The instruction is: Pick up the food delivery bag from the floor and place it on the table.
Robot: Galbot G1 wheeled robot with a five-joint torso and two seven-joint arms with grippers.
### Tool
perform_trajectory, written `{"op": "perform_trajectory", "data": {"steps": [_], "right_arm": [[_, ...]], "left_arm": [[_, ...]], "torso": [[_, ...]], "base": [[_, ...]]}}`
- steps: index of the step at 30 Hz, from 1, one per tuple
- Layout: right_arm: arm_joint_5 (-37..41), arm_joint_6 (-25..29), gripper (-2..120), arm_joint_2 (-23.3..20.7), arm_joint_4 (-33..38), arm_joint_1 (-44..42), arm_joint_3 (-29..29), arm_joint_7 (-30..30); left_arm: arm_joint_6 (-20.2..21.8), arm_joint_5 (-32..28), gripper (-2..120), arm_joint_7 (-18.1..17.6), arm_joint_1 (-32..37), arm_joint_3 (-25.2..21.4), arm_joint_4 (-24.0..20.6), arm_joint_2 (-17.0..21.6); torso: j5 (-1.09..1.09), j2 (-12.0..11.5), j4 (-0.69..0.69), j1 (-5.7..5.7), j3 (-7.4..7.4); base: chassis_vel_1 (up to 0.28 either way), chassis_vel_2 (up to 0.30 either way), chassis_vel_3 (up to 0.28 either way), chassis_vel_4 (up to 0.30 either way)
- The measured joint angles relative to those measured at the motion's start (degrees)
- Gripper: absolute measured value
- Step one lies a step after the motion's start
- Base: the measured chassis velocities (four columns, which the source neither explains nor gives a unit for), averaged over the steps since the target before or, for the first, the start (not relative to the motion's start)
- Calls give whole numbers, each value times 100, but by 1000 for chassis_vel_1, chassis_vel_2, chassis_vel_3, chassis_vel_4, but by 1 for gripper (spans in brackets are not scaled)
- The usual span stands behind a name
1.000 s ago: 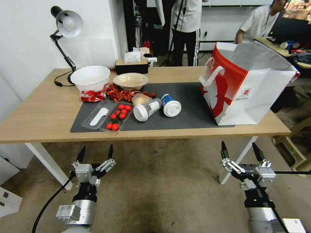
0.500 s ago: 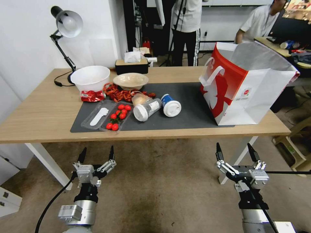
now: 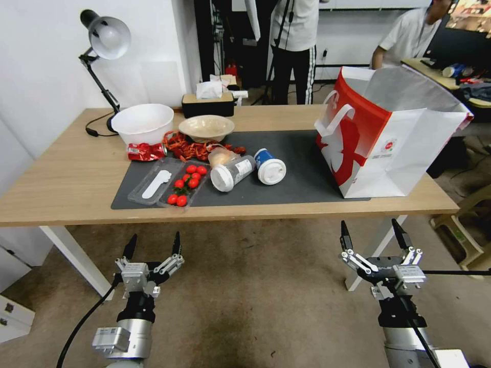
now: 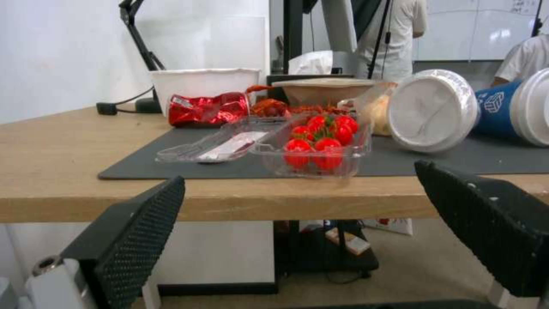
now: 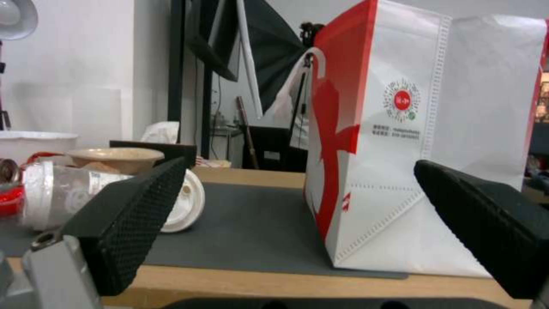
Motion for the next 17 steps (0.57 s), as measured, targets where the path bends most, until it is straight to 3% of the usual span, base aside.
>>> {"op": "perform_trajectory", "data": {"steps": [17], "right_arm": [[-106,76,100,9,-41,83,-81,-153]], "left_arm": [[-37,74,100,-7,14,-21,46,-31]], "torso": [[0,0,0,0,0]], "base": [[0,0,0,0]]}}
